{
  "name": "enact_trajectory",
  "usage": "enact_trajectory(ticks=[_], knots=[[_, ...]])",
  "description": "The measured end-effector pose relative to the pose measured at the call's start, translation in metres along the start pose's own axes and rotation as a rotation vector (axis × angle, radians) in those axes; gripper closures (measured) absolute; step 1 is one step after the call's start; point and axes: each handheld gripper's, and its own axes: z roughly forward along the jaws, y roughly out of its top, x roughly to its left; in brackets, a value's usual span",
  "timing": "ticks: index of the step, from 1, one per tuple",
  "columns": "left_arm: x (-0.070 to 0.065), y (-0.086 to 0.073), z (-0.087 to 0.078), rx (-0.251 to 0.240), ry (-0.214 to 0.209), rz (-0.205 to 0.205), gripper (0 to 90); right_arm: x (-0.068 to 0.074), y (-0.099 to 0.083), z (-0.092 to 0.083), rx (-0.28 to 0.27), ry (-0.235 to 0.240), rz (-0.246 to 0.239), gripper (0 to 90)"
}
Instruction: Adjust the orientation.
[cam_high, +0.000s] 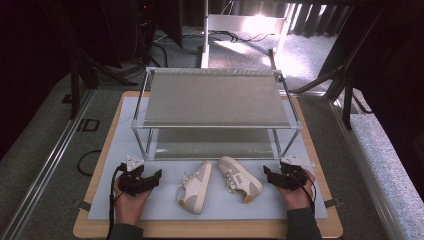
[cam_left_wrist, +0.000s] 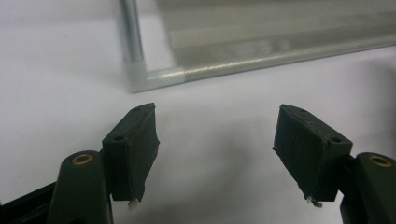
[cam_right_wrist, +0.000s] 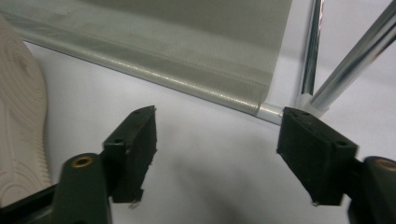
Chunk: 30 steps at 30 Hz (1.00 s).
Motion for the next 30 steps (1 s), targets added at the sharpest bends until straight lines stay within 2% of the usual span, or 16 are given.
enact_trajectory(ticks=[5,6,8,16,20,23,25,27,30], knots=[[-0.003,0.0,-0.005,-0.017,-0.008,0.017,31.4,0.001,-0.001,-0.003,-0.013,0.001,-0.008,33.8],[-0.007,0.001,-0.009,-0.032,-0.021,0.041,31.6,0.003,-0.002,-0.008,-0.033,0.009,-0.015,35.6],[-0.01,0.002,-0.013,-0.039,-0.037,0.055,31.9,0.003,-0.001,-0.011,-0.046,0.011,-0.012,35.6],[-0.021,0.005,-0.018,-0.047,-0.09,0.092,31.7,0.01,0.004,-0.019,-0.057,0.036,-0.025,35.6],[-0.034,0.009,-0.021,-0.055,-0.137,0.112,31.7,0.015,0.008,-0.023,-0.066,0.05,-0.036,35.0],[-0.042,0.01,-0.021,-0.054,-0.155,0.134,31.7,0.017,0.011,-0.025,-0.075,0.061,-0.034,34.9],[-0.046,0.01,-0.021,-0.057,-0.167,0.142,30.1,0.023,0.015,-0.029,-0.088,0.082,-0.047,34.9],[-0.049,0.011,-0.021,-0.053,-0.2,0.133,30.1,0.028,0.018,-0.03,-0.089,0.096,-0.061,34.9],[-0.057,0.012,-0.022,-0.052,-0.209,0.155,30.1,0.039,0.023,-0.034,-0.096,0.125,-0.089,35.0]])
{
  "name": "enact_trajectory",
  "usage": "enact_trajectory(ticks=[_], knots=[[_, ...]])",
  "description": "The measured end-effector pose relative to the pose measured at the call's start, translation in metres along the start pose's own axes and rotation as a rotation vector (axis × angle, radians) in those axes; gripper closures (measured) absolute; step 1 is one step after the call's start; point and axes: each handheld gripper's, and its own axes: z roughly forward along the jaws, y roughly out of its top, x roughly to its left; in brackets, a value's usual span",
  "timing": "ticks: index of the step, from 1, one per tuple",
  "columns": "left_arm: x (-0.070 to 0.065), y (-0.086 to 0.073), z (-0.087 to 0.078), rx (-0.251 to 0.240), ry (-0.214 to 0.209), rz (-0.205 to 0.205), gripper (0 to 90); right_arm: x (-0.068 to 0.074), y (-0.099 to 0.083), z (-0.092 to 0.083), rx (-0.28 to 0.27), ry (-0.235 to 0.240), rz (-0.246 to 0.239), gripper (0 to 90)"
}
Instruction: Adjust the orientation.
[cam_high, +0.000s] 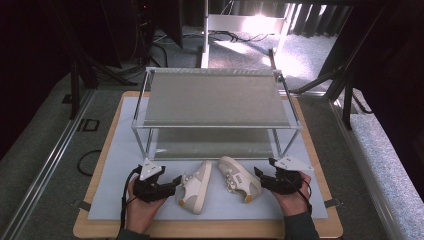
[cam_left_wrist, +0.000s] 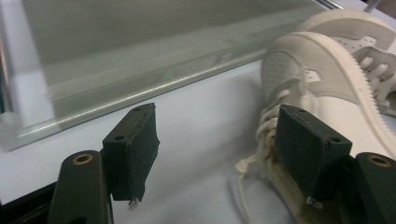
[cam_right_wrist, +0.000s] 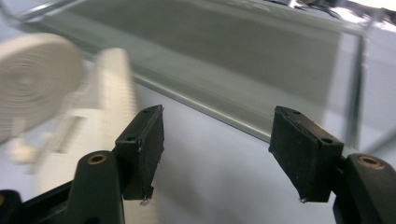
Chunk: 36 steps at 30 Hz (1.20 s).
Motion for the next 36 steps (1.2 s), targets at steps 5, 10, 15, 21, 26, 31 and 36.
enact_trajectory(ticks=[5,10,15,21,26,31,36], knots=[[-0.01,0.002,0.004,0.008,-0.02,0.026,30.1,0.014,0.012,0.0,-0.016,0.039,-0.033,37.2],[-0.013,0.003,0.004,0.004,-0.026,0.027,30.3,0.04,0.028,0.004,-0.032,0.143,-0.112,53.8],[-0.019,0.005,0.005,-0.002,-0.031,0.042,30.9,0.059,0.034,0.013,-0.018,0.208,-0.166,64.0],[-0.024,0.008,0.005,-0.007,-0.039,0.057,31.1,0.077,0.037,0.025,0.002,0.272,-0.199,72.2],[-0.029,0.01,0.005,-0.013,-0.049,0.066,31.4,0.088,0.037,0.034,0.014,0.322,-0.184,72.5],[-0.032,0.011,0.006,-0.025,-0.063,0.067,31.9,0.097,0.039,0.038,0.01,0.338,-0.197,72.9],[-0.031,0.01,0.006,-0.034,-0.072,0.067,33.7,0.1,0.036,0.044,0.024,0.345,-0.193,74.3]])
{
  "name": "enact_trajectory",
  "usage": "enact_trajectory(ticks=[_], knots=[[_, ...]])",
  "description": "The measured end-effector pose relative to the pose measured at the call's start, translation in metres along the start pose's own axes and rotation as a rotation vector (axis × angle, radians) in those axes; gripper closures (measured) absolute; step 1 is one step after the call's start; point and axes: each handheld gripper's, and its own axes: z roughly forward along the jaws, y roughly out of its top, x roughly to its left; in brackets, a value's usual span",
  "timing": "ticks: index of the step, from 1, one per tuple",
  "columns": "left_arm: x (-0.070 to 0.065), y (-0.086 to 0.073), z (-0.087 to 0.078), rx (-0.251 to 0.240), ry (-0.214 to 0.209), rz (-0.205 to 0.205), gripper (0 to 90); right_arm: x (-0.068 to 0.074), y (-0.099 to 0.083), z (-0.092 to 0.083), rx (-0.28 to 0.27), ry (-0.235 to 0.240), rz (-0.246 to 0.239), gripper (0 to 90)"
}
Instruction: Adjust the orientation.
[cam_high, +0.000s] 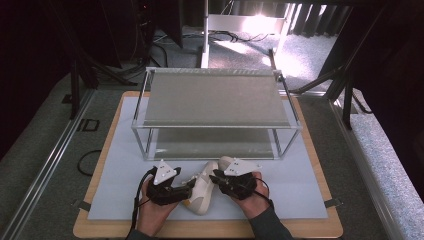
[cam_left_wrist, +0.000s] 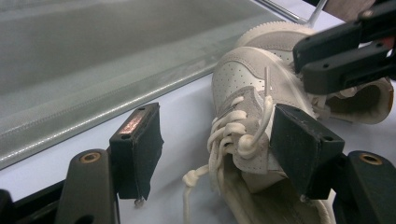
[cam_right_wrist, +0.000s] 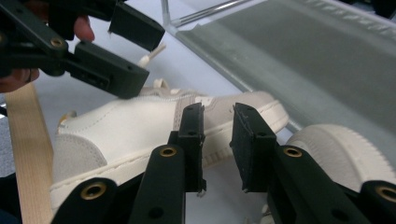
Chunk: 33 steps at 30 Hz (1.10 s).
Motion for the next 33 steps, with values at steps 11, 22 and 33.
enact_trajectory(ticks=[11,22,33], knots=[[0.003,0.001,-0.014,-0.015,0.03,0.032,46.3,-0.002,-0.003,0.0,0.002,-0.004,0.003,78.2],[0.014,-0.018,-0.006,0.057,-0.032,-0.019,67.3,-0.001,-0.002,0.0,0.003,0.0,0.003,77.4],[0.017,-0.022,0.01,0.114,-0.112,-0.028,65.9,-0.001,-0.002,0.001,0.001,0.005,0.001,75.9]])
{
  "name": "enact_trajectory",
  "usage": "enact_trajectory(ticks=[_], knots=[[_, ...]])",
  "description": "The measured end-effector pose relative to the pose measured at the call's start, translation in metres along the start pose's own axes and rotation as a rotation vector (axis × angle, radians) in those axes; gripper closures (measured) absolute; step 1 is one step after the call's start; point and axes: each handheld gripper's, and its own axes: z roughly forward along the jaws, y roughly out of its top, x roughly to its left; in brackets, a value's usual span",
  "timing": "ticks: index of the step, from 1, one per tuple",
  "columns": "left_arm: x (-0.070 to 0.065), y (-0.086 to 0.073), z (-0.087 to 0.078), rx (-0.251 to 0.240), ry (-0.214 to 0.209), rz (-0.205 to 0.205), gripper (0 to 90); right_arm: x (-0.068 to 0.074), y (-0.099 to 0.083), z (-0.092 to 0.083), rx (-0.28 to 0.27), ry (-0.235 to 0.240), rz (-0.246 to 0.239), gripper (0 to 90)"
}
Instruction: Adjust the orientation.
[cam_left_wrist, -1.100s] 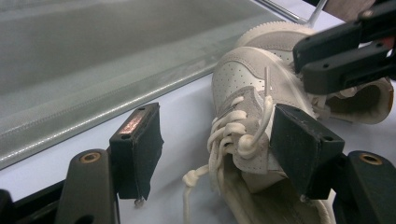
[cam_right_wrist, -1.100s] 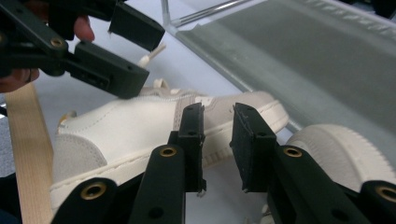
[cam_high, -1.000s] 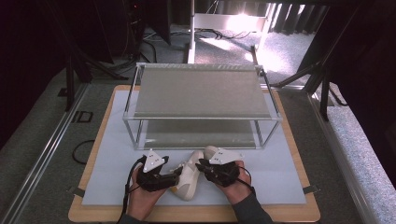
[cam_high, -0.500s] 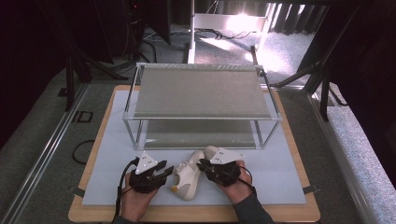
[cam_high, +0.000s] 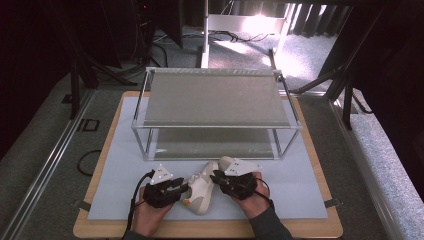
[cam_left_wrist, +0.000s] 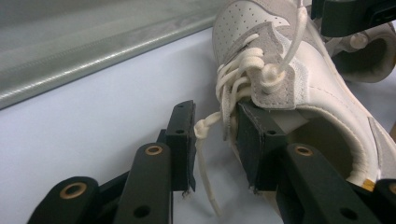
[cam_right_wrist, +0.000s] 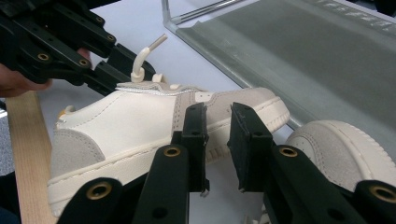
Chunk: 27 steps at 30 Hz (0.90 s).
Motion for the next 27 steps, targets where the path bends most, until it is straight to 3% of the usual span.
enact_trajectory(ticks=[3,5,8,10,20,27], knots=[[-0.003,-0.001,0.006,0.016,-0.025,0.021,65.3,0.001,0.001,0.001,0.0,-0.001,-0.004,75.4],[-0.004,-0.001,0.009,0.019,-0.012,0.022,68.0,0.002,0.001,0.001,-0.002,-0.001,-0.006,75.3],[-0.003,-0.001,0.01,0.017,-0.007,0.013,74.3,0.002,0.001,0.001,-0.001,0.0,-0.004,75.2],[-0.001,0.0,0.009,0.009,-0.035,-0.009,79.0,0.001,0.001,0.0,0.001,0.003,-0.003,74.6],[0.002,-0.001,0.008,-0.005,-0.063,-0.053,81.3,-0.002,-0.003,-0.002,-0.012,-0.018,-0.004,67.3],[0.007,-0.001,-0.001,-0.029,-0.039,-0.072,81.7,-0.011,-0.008,-0.013,-0.044,-0.054,0.027,61.9]])
